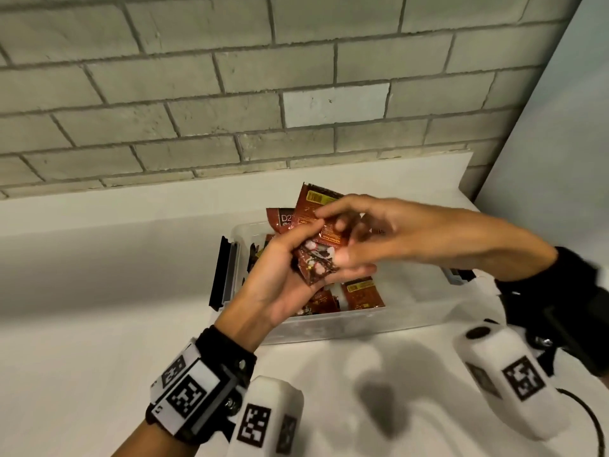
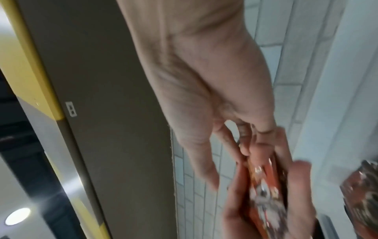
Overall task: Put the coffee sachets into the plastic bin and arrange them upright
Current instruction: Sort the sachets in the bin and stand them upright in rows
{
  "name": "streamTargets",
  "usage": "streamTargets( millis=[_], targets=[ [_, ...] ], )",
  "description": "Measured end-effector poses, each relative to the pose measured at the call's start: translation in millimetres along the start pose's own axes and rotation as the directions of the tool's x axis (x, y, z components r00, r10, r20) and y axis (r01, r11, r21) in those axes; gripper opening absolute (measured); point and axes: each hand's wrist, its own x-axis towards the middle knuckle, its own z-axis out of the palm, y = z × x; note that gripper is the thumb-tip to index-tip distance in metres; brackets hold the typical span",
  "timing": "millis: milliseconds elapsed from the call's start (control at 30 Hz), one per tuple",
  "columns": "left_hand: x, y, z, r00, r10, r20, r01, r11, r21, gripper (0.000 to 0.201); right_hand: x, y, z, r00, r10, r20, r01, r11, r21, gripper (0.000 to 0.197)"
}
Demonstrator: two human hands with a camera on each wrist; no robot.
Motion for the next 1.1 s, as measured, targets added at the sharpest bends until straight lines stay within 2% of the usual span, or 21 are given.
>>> streamTargets(
  millis=[67, 133, 200, 233, 333, 400, 467, 500, 533, 567, 633, 700, 800, 867, 933, 967, 1033, 1100],
  targets=[
    [-2.7, -1.6, -3.1, 0.999, -0.002, 0.047, 0.003, 1.000, -0.015, 0.039, -0.6, 4.2, -7.5, 0.984, -0.036, -0.177, 0.048, 0.997, 0.061, 0.043],
    [-3.8, -4.5, -6.4, 0.994, -0.006, 0.107, 0.008, 1.000, -0.013, 0.041, 2.7, 14.8, -11.2, 0.939, -0.013, -0.345, 0.053, 0.993, 0.106, 0.047],
    [-4.1, -8.1, -9.0, 0.993, 0.001, 0.118, -0.002, 1.000, 0.009, 0.038, 6.5, 25.1, -8.5, 0.921, 0.030, -0.389, 0.012, 0.995, 0.104, 0.059],
    [-3.9, -9.9, -10.0, 0.995, 0.000, 0.104, -0.003, 1.000, 0.028, 0.036, 8.1, 29.8, -6.0, 0.925, 0.036, -0.379, 0.007, 0.994, 0.110, 0.059],
    [-4.5, -14.8, -12.7, 0.998, -0.019, 0.055, 0.015, 0.998, 0.069, 0.027, 10.1, 38.6, -2.0, 0.914, -0.028, -0.405, 0.100, 0.982, 0.159, 0.024],
    [-5.4, -18.4, -15.5, 0.999, -0.041, 0.030, 0.039, 0.998, 0.048, 0.031, 9.0, 40.9, -1.5, 0.840, -0.100, -0.533, 0.202, 0.970, 0.137, 0.009],
    [-5.9, -20.0, -18.3, 0.999, -0.051, 0.006, 0.051, 0.999, -0.015, 0.039, 3.7, 41.6, 1.4, 0.694, -0.260, -0.671, 0.329, 0.944, -0.025, 0.011],
    [-5.9, -20.5, -20.1, 0.999, -0.054, -0.004, 0.054, 0.998, -0.037, 0.045, 0.0, 42.7, 4.8, 0.616, -0.373, -0.694, 0.369, 0.915, -0.164, 0.012],
    [-5.8, -21.0, -22.1, 0.998, -0.054, -0.011, 0.054, 0.997, -0.058, 0.052, -3.3, 45.0, 10.2, 0.565, -0.488, -0.665, 0.366, 0.871, -0.328, 0.012],
    [-5.6, -21.6, -23.3, 0.999, -0.052, -0.018, 0.050, 0.995, -0.090, 0.057, -5.6, 49.4, 17.0, 0.547, -0.587, -0.597, 0.329, 0.806, -0.492, 0.013],
    [-5.1, -23.6, -25.6, 0.998, -0.034, -0.056, 0.025, 0.988, -0.151, 0.057, -6.7, 64.4, 31.8, 0.572, -0.695, -0.436, 0.257, 0.657, -0.709, 0.018],
    [-3.4, -27.3, -27.6, 0.994, -0.011, -0.107, -0.004, 0.990, -0.140, 0.043, -6.0, 77.9, 42.3, 0.629, -0.694, -0.350, 0.237, 0.600, -0.764, 0.024],
    [-3.0, -32.0, -25.8, 0.988, -0.012, -0.154, -0.002, 0.996, -0.091, 0.030, -7.9, 85.5, 48.6, 0.673, -0.633, -0.382, 0.258, 0.685, -0.681, 0.033],
    [-3.7, -33.8, -23.4, 0.984, -0.005, -0.179, -0.006, 0.998, -0.060, 0.026, -7.9, 81.6, 49.9, 0.663, -0.574, -0.480, 0.261, 0.778, -0.571, 0.031],
    [-3.6, -35.8, -22.5, 0.977, 0.008, -0.215, -0.011, 1.000, -0.010, 0.034, -4.6, 76.9, 48.6, 0.663, -0.438, -0.607, 0.207, 0.887, -0.413, 0.031],
    [-3.6, -36.8, -22.1, 0.973, 0.010, -0.229, -0.010, 1.000, 0.001, 0.045, -2.3, 74.9, 46.1, 0.691, -0.339, -0.638, 0.178, 0.936, -0.305, 0.040],
    [-3.0, -38.5, -21.6, 0.961, 0.013, -0.275, -0.018, 1.000, -0.014, 0.069, 1.0, 72.3, 38.9, 0.783, -0.149, -0.604, 0.111, 0.989, -0.100, 0.055],
    [-3.2, -38.9, -19.3, 0.954, 0.010, -0.299, -0.025, 0.999, -0.046, 0.067, 1.8, 70.8, 30.8, 0.844, -0.036, -0.535, 0.085, 0.994, 0.067, 0.045]
  ],
)
